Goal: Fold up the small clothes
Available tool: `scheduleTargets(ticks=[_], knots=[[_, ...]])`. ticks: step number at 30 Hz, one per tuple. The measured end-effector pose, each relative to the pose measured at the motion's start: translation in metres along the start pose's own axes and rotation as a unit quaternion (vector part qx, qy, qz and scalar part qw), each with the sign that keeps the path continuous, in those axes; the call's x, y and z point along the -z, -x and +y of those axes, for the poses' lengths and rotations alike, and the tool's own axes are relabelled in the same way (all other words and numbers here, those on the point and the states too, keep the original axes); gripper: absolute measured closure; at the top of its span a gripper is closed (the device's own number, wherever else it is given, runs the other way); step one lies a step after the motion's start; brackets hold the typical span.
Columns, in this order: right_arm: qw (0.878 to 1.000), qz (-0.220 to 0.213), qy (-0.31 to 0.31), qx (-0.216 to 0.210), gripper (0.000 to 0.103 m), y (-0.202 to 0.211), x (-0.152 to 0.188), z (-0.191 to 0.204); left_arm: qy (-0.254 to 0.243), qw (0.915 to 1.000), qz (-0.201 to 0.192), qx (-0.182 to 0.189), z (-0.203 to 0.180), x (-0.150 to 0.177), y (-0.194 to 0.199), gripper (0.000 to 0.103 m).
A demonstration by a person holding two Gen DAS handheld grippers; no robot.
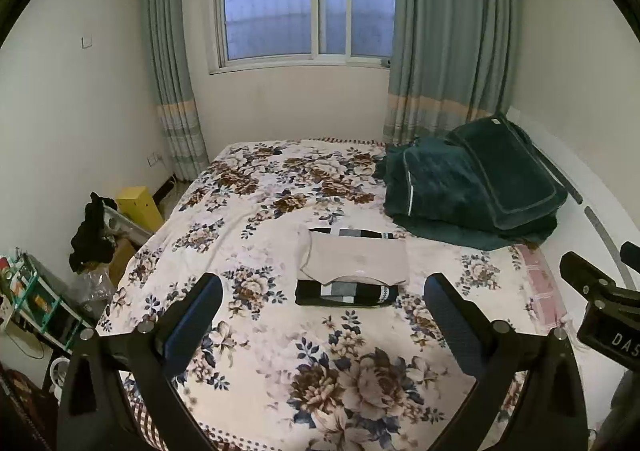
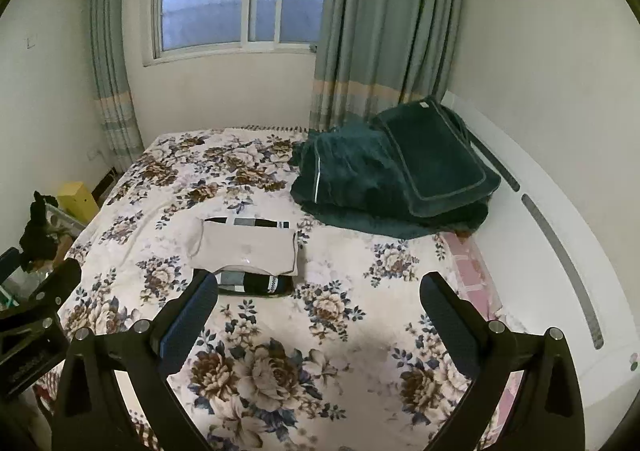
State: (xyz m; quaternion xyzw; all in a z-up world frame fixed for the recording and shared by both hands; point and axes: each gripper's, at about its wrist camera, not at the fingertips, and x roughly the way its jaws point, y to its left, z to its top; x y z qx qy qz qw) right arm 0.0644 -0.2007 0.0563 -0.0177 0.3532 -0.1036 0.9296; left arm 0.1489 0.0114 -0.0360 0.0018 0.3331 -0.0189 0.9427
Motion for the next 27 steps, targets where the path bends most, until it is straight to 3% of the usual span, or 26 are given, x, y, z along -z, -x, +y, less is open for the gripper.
scheduleTargets(ticks=[9,27], knots=[[0.999,0.009,-0.003,-0.044,0.001,0.024,-0.005,0.001,0.0,0.9995,0.031,-0.005,-0.001,-0.001,0.016,0.0],[0.999,0.005,0.005,-0.043,0.001,0.025,-0.012,-0.002,0.007,0.9997,0.018,-0.016,0.001,-0.008,0.036,0.0]])
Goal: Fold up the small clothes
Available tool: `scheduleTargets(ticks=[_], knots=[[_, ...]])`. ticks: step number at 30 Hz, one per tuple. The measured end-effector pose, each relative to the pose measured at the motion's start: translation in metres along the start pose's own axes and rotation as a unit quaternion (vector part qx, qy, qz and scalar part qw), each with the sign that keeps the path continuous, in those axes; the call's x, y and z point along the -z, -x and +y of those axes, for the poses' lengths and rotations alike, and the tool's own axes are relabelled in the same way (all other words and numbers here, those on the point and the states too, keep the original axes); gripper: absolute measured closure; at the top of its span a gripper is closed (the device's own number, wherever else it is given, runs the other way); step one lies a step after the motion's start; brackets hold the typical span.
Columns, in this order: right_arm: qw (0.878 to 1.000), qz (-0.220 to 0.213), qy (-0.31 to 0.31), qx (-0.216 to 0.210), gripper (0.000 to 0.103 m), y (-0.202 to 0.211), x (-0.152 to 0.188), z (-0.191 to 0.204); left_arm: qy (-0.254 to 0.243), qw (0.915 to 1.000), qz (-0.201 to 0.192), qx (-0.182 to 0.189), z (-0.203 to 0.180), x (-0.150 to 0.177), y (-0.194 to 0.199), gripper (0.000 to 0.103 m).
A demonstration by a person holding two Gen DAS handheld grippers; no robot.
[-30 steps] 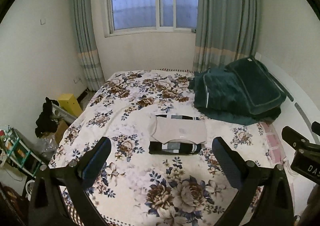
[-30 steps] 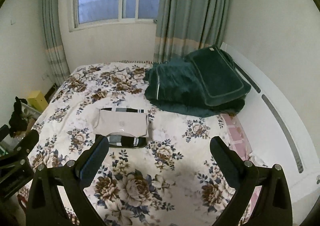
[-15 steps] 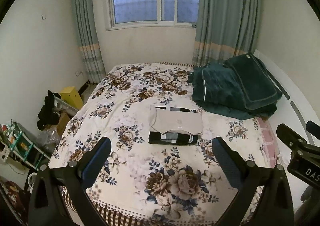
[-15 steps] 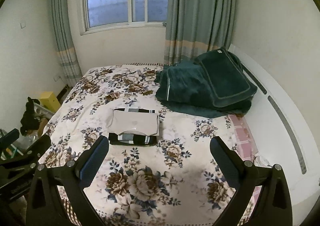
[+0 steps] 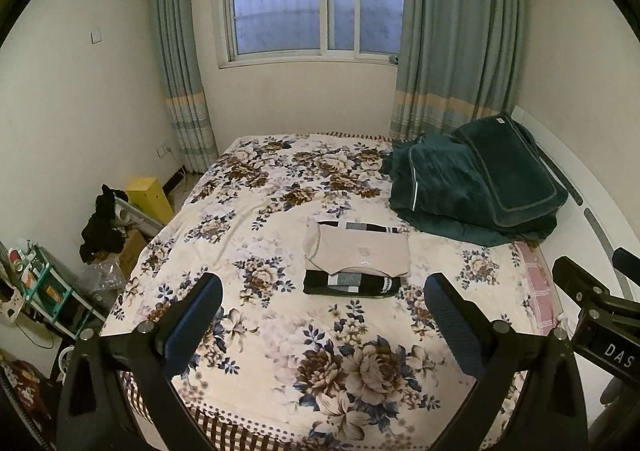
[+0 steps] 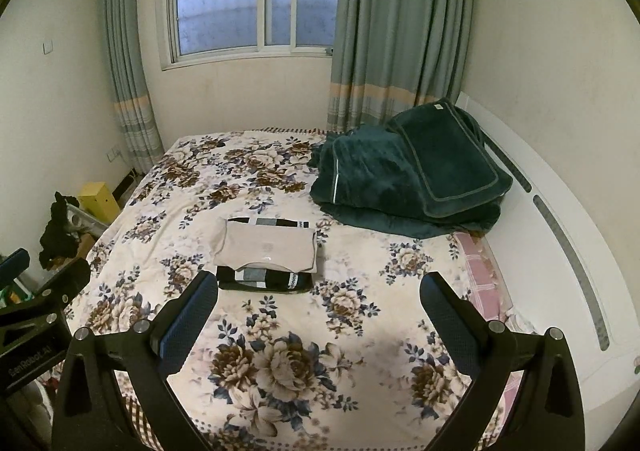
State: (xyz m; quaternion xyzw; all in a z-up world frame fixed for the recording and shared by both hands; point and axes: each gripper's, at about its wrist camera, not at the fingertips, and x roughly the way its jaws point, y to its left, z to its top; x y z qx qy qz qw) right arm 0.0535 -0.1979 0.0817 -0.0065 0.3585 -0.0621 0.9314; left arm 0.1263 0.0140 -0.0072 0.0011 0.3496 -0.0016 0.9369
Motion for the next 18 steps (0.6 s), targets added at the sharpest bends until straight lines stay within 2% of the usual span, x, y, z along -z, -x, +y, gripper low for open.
scheduleTargets(ticks=[18], knots=[[1.0,0.003,0.006,-0.004,0.001,0.0007,-0.0039,0.0071,0.004,1.0,-0.001,-0.006,0.0016,-0.0004,0.0021,0.0]])
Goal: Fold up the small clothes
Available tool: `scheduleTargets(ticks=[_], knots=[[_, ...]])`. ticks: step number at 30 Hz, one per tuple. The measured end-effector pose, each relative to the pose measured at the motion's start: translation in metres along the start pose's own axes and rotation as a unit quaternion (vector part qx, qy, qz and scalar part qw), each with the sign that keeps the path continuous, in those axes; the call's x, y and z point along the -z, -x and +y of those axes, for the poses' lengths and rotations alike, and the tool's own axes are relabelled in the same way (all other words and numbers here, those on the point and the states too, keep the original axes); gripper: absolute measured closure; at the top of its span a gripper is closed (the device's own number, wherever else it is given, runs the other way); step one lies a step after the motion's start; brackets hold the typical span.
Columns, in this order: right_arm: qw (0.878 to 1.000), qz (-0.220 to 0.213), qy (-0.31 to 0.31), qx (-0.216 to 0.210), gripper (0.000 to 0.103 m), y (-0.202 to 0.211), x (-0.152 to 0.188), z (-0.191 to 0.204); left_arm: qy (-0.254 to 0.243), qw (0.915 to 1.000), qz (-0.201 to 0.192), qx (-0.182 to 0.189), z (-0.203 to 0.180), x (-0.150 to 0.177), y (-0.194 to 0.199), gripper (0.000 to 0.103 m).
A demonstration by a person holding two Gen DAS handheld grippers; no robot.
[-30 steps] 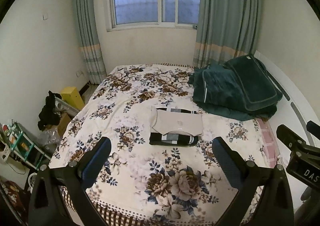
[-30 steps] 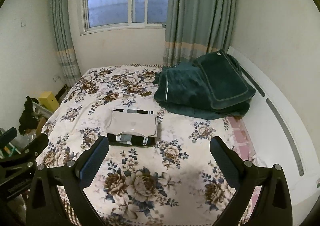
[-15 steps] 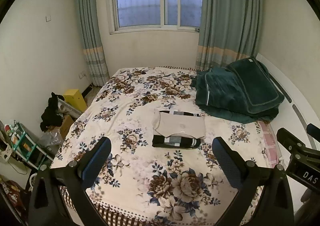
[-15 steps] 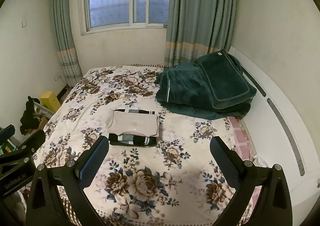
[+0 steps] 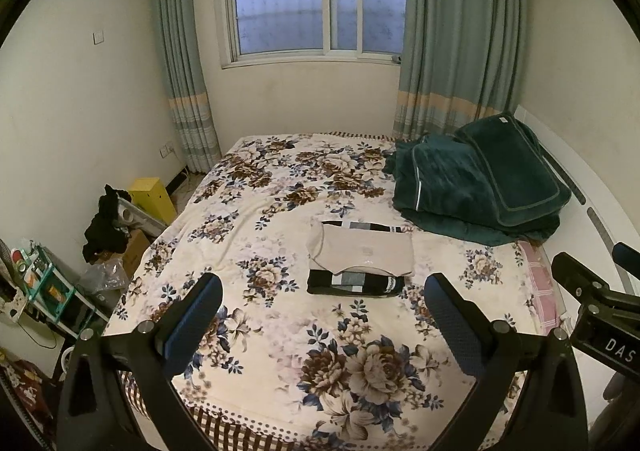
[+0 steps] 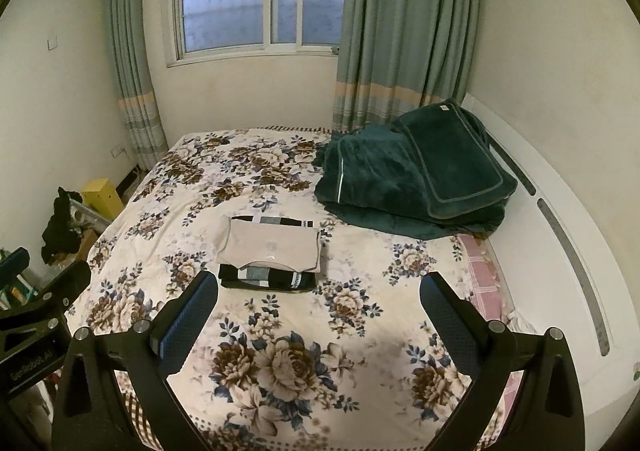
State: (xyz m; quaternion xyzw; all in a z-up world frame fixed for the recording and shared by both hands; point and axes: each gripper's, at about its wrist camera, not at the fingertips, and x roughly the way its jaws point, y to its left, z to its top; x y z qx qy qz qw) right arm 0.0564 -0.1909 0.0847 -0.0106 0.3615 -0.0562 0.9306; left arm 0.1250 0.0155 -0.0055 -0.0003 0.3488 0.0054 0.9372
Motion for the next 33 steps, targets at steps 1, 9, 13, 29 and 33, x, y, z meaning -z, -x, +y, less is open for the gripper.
scheduleTargets(ticks=[1,9,13,29,33], knots=[[1.0,0.0,0.0,-0.001,0.001,0.0,0.0,0.0,0.0,1.0,0.0,0.0,0.0,0.0,0.0,0.0],[1.0,-0.001,0.001,-0.002,0.001,0.0,-0.002,0.002,0.002,1.0,-0.007,-0.004,0.009,-0.003,0.001,0.0],[1.0,-0.001,0.002,-0.004,0.001,-0.002,-0.006,0.004,0.004,0.9999,-0.011,-0.005,0.011,-0.004,0.001,0.0],[1.0,-0.001,0.004,-0.007,0.001,-0.001,-0.015,0.007,0.003,0.9999,-0.012,-0.007,0.01,-0.008,-0.001,0.0],[1.0,-0.001,0.004,-0.006,0.001,-0.002,-0.012,0.008,0.004,0.9999,-0.013,-0.009,0.01,-0.007,0.0,0.0]])
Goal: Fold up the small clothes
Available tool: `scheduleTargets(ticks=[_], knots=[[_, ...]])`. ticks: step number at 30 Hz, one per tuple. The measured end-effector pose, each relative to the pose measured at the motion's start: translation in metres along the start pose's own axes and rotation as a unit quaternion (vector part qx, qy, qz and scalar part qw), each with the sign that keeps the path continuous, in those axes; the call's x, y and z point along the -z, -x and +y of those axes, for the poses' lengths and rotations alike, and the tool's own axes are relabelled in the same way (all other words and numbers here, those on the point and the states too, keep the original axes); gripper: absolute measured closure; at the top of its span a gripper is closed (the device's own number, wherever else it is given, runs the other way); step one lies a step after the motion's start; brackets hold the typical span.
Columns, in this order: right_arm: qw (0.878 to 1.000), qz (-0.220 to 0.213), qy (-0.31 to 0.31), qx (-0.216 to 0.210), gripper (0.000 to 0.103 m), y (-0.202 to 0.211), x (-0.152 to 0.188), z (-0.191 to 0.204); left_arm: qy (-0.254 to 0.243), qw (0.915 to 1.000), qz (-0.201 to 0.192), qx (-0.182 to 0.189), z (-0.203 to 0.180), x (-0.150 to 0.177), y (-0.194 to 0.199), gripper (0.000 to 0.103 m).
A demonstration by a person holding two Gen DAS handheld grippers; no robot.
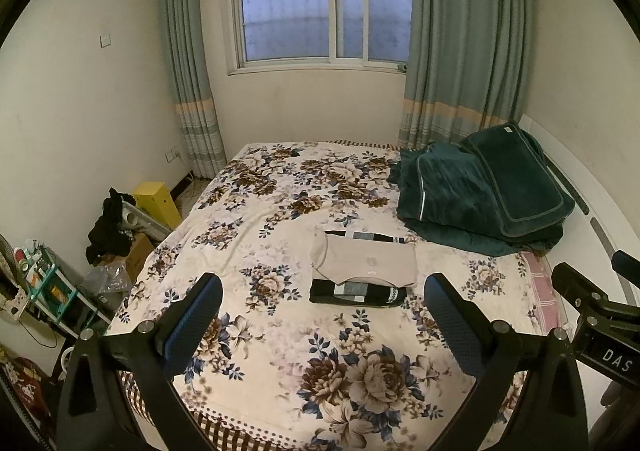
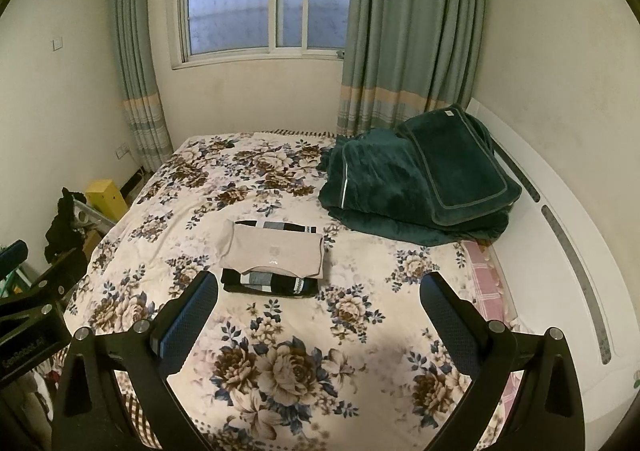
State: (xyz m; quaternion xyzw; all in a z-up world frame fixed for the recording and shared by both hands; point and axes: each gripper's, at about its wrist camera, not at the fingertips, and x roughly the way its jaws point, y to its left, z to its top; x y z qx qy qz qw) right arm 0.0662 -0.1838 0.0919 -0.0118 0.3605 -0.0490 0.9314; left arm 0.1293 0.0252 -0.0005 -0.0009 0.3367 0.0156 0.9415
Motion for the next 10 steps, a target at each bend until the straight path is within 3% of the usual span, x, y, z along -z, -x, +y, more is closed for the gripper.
scheduleTargets(ticks=[10], knots=[[1.0,0.0,-0.001,0.0,0.001,0.0008,-0.0044,0.0011,0.001,1.0,-0.004,-0.001,-0.0062,-0.0061,-0.0017,0.0]])
